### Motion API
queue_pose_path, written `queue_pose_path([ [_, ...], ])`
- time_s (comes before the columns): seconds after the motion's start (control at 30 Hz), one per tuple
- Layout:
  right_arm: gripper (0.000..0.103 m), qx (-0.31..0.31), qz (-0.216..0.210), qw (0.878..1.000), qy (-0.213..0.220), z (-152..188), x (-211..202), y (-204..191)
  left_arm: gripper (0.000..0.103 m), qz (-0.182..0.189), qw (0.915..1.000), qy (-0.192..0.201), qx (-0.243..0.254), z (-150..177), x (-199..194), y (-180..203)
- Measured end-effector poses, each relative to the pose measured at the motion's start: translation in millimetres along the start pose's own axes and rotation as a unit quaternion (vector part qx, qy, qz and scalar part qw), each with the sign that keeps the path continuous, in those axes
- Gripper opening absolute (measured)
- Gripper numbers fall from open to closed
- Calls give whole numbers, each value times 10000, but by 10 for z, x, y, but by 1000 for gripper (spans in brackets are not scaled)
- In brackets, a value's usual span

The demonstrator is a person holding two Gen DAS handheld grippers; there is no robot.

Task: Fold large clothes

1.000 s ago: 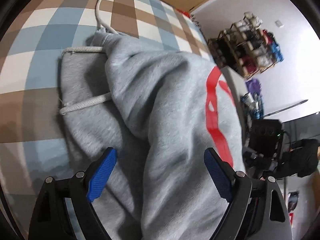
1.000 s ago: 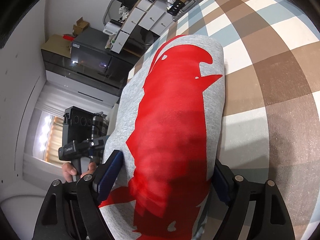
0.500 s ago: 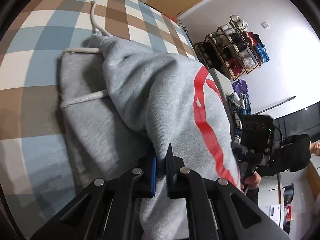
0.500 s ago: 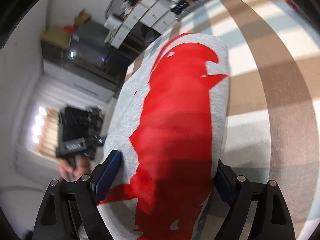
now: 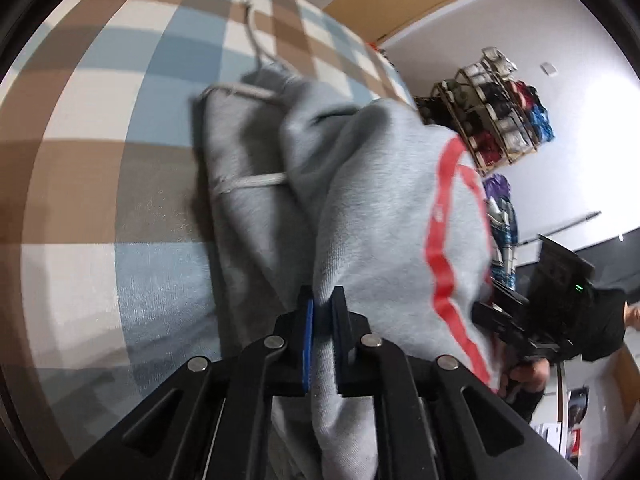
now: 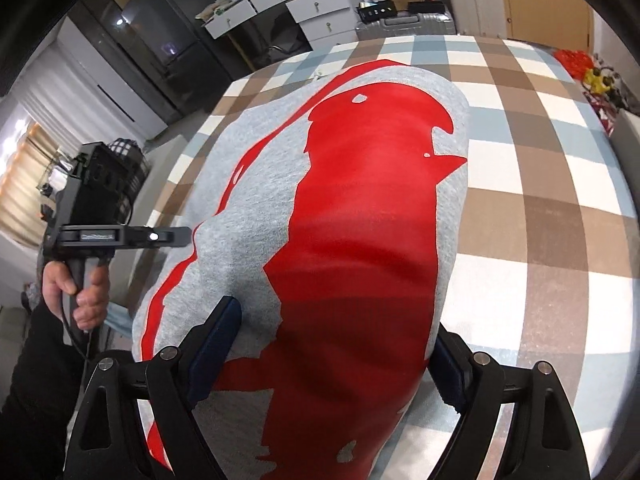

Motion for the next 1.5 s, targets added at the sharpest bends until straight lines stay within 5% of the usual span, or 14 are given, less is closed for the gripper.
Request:
queue_pose_path([
  [0.17, 87, -66, 219, 9997, -30, -13, 28, -90, 14, -397, 9992, 24, 97, 21, -154, 79],
  [0.23, 87, -101, 285, 9995, -114, -38, 43, -108, 40, -830, 9963, 78, 191, 35, -260, 90],
  [0.27, 86, -124, 310, 9993, -151, -45, 49, -117, 62, -1006, 9947, 154, 175, 53, -330, 74],
  [0.4, 87, -83, 216, 9996, -153, -23, 36, -86, 76, -1037, 9938, 375, -124, 59, -441, -105],
  [0.5, 87, -5, 73, 9999, -120, -13, 24, -39, 77, -395, 9983, -48, -421, 40, -249, -191],
  [0.87, 87, 112, -182, 9998, -2, 20, -5, 33, 88, 676, 9913, -888, -697, -61, 191, 99],
  [0.97, 87, 155, -296, 9994, 24, 32, -12, 64, 85, 538, 9948, -810, -302, -33, 146, 232],
  [1.1, 88, 347, -675, 9971, 77, 41, -37, 182, 64, 301, 9968, -735, -56, 10, 83, 363],
  [1.37, 103, 1341, -1797, 9743, -216, 55, 163, 595, 64, -29, 9977, -675, 50, -51, 122, 482],
  [1.5, 103, 1384, -2188, 9657, -212, 25, 293, 575, 63, 196, 9976, -665, -13, -46, 188, 389],
])
Point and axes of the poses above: each gripper's, at about its wrist camera, not at the fingertips, and x roughly the way its jaws point, y to its right, z to its underside, the point moved 2 cm from there along x, roughly the way its jaws point, and after that the axes turned 15 degrees about -z, right-handed, at the moved point
